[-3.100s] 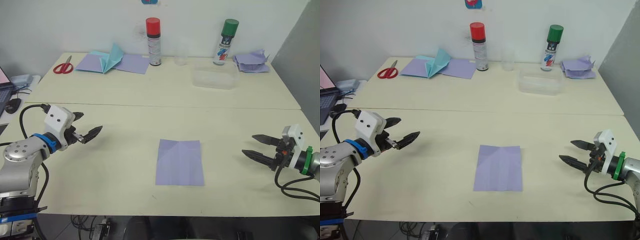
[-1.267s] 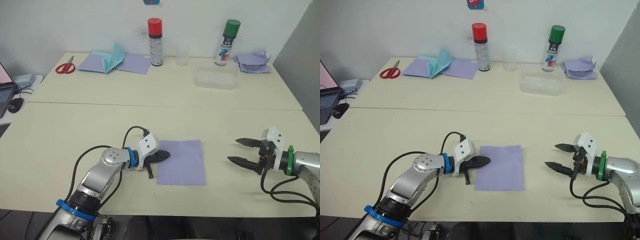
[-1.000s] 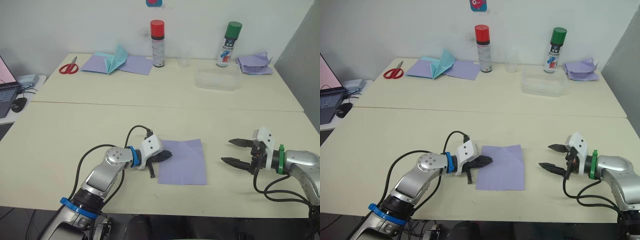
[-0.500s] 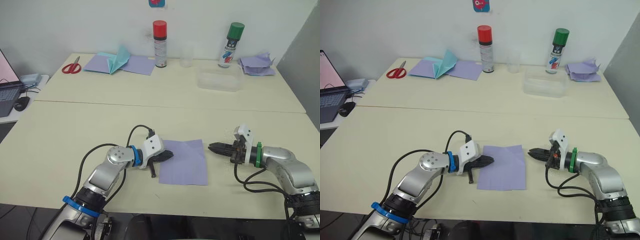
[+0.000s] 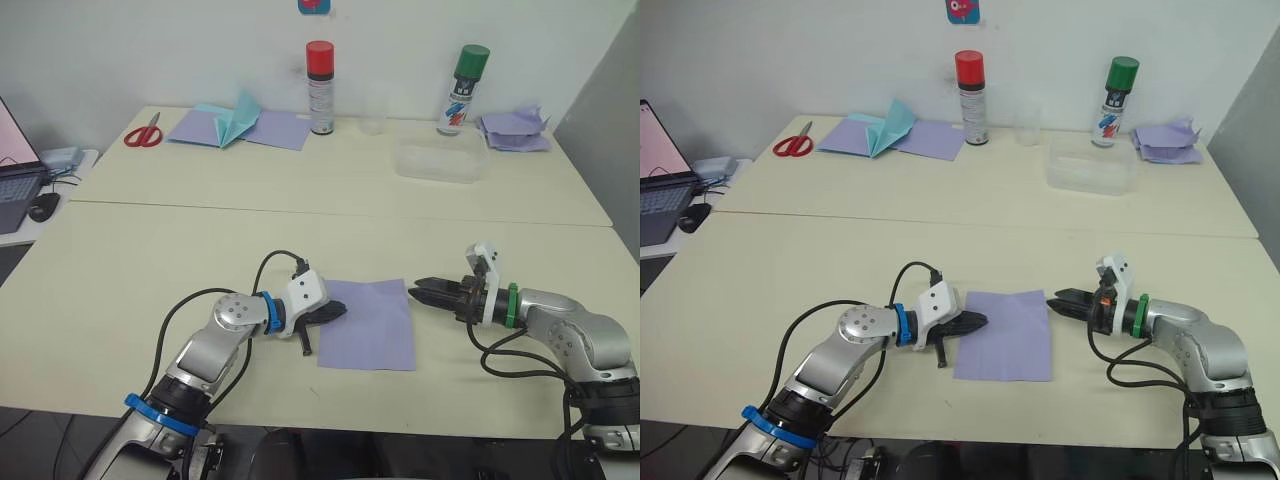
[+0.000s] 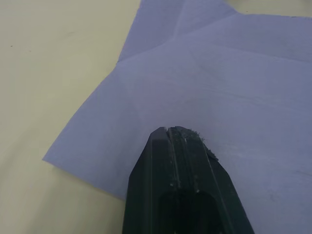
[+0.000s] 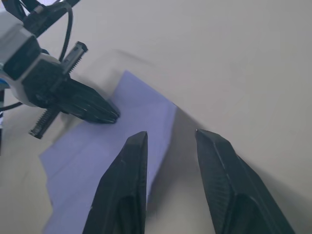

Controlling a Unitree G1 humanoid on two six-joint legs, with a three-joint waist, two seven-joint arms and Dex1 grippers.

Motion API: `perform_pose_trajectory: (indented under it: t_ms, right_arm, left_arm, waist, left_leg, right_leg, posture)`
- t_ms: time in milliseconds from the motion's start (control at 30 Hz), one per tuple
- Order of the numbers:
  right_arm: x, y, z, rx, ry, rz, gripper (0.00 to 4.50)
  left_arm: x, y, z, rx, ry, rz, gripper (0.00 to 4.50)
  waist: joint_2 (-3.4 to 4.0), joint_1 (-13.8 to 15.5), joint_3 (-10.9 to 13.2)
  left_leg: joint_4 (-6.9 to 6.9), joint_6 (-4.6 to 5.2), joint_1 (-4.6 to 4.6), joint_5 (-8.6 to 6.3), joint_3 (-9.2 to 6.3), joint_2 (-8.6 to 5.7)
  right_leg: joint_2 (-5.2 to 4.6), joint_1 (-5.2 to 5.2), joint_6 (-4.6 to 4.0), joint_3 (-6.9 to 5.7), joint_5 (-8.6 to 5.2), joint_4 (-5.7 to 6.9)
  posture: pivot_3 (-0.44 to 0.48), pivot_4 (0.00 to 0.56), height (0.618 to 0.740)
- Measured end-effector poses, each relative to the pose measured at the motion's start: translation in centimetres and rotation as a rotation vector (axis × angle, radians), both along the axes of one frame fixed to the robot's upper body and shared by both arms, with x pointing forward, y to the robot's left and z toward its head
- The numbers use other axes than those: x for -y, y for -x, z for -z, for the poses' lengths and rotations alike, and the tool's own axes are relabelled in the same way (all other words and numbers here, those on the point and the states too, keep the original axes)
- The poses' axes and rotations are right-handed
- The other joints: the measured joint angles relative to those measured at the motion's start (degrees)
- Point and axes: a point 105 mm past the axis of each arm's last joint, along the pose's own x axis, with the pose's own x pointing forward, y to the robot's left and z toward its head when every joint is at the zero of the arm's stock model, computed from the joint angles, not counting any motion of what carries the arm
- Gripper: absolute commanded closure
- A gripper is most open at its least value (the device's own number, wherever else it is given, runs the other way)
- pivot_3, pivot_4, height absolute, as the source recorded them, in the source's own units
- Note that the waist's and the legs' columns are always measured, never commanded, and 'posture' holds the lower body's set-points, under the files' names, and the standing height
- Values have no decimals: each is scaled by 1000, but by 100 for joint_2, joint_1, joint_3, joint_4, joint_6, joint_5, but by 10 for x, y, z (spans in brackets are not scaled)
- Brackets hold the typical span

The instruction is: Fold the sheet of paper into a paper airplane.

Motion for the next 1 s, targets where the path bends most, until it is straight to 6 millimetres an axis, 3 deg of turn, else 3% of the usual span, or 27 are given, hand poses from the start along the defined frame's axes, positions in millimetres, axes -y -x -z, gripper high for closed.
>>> perform_pose_trajectory:
  t_ms: [333, 433, 533, 1000]
  right_arm:
    - [-8, 9, 19, -78, 68, -36, 2815]
    - [-9, 9, 20, -83, 71, -34, 3387]
    - [-12, 10, 21, -93, 55, -43, 4466]
    - [-35, 5, -7, -220, -162, -38, 4491]
  left_arm:
    - [-1, 1, -1, 2, -6, 0, 4500]
    - [-1, 1, -1, 2, -7, -2, 4500]
    - [-1, 1, -1, 5, -5, -6, 4500]
    - [0, 2, 0, 11, -8, -11, 4500]
  waist:
    - [0, -2, 0]
    - [0, -2, 0]
    - [0, -3, 0]
    - [1, -15, 0]
  left_leg:
    - [-2, 8, -11, -4, -17, -7]
    - [-2, 9, -11, -4, -18, -7]
    - [-2, 9, -12, -4, -20, -8]
    - [-4, 14, -17, -3, -26, -9]
  right_leg:
    - [0, -1, 1, -2, 0, 0]
    - [1, -1, 1, -3, -1, 0]
    - [1, -1, 2, -3, -1, 0]
    - [1, -1, 1, -3, -1, -1]
  posture:
    - [0, 150, 740]
    - [0, 150, 740]
    - [0, 150, 740]
    - [0, 150, 740]
